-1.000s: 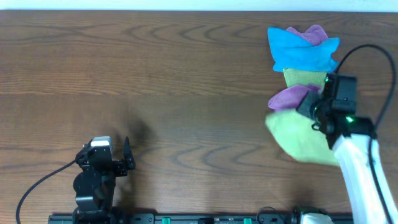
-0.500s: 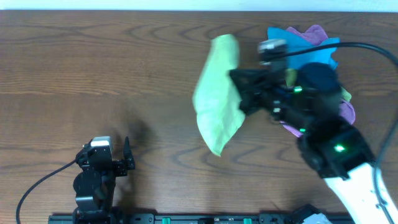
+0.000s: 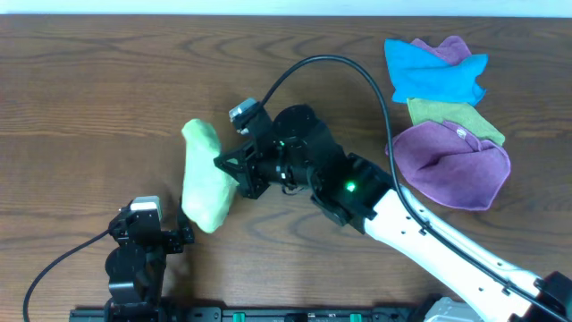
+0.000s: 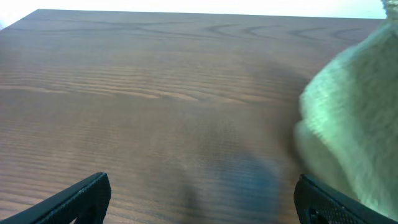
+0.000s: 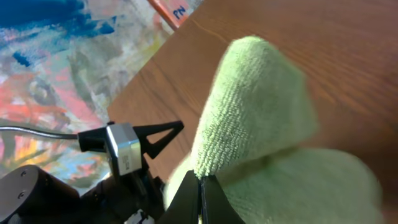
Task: Fold the cloth
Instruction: 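Lift the green cloth with the right gripper and pull it leftward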
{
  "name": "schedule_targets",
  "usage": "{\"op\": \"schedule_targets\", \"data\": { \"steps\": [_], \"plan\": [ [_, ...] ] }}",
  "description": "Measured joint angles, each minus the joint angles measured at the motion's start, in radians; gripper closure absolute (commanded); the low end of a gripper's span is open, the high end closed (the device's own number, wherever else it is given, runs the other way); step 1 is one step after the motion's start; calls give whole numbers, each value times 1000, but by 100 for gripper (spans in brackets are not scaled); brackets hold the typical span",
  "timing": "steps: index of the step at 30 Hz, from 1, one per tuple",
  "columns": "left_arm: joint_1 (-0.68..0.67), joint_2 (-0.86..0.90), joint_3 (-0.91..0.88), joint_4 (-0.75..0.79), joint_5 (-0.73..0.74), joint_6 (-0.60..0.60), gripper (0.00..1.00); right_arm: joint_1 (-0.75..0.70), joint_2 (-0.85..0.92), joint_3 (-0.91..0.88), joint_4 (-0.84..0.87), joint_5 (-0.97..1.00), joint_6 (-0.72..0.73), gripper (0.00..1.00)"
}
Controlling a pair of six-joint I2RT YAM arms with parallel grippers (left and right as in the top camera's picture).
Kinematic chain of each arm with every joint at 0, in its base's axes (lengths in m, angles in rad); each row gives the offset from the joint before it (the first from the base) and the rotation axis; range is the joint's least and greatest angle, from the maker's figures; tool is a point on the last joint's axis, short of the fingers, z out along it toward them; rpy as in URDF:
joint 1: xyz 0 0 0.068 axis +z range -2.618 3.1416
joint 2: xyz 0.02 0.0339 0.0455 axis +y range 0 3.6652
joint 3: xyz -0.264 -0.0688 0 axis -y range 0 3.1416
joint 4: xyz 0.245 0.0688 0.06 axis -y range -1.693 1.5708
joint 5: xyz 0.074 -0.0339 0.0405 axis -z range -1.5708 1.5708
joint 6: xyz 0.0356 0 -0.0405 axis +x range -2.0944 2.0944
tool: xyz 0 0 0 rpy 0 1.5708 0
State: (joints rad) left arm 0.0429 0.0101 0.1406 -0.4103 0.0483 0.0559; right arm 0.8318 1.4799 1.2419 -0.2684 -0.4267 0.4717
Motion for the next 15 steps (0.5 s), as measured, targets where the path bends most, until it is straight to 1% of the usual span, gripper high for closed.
{"op": "schedule_targets", "data": {
  "steps": [4, 5, 6, 7, 9, 10, 11, 15],
  "plan": [
    [0, 0, 0, 0, 0, 0, 5, -78, 0, 4, -137, 72, 7, 99],
    [0, 0, 0, 0, 0, 0, 5, -116, 3, 4, -176, 100, 11, 96],
    [0, 0, 0, 0, 0, 0, 5, -157, 7, 5, -210, 130, 15, 73],
    [0, 0, 0, 0, 0, 0, 5, -205, 16, 5, -237, 156, 18, 40],
    [0, 0, 0, 0, 0, 0, 5, -293, 46, 5, -268, 197, 19, 32],
    [0, 0, 0, 0, 0, 0, 5, -333, 67, 5, -281, 216, 19, 21],
    [0, 0, 0, 0, 0, 0, 5, -353, 80, 5, -289, 226, 22, 18],
    [0, 0, 0, 0, 0, 0, 5, -409, 128, 5, -311, 249, 20, 17]
  ]
}}
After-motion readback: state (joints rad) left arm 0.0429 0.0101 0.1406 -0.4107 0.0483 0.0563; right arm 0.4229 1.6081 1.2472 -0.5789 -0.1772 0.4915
